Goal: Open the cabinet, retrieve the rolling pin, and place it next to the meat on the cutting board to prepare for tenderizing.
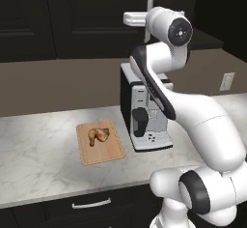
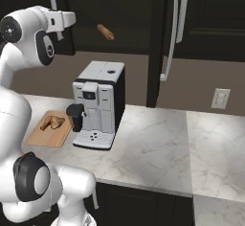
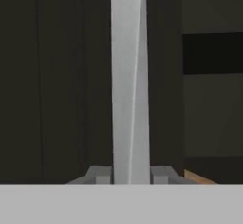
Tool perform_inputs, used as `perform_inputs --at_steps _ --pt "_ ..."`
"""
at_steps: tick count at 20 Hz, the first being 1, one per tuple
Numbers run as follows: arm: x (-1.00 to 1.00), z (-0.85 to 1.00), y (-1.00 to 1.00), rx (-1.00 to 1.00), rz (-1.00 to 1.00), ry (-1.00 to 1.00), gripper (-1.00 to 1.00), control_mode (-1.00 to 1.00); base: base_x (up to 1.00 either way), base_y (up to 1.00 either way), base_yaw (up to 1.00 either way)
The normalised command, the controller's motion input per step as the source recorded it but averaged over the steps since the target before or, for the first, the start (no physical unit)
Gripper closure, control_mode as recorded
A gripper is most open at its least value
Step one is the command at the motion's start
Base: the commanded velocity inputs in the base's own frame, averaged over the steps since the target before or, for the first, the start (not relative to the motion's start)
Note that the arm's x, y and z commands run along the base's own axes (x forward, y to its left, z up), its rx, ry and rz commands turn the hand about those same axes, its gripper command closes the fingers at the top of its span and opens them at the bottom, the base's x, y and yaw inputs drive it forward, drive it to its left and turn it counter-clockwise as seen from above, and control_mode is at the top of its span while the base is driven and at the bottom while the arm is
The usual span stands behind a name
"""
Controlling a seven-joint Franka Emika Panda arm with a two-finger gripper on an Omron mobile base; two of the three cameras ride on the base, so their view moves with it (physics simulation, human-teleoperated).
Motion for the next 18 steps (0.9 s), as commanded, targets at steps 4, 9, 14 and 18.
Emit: perform_inputs --at_steps 4,9,14,18 --pt "-0.60 -0.16 0.48 0.00 0.06 0.01 1.00 -1.00 0.00 0.00 0.00" --pt "-0.58 -0.23 0.55 0.00 0.07 0.04 1.00 -1.00 0.00 0.00 0.00" --pt "-0.53 -0.24 0.64 0.00 0.05 0.08 1.00 -1.00 0.00 0.00 0.00" --pt "-0.33 -0.30 0.67 0.00 0.04 0.08 1.00 -1.00 0.00 0.00 0.00"
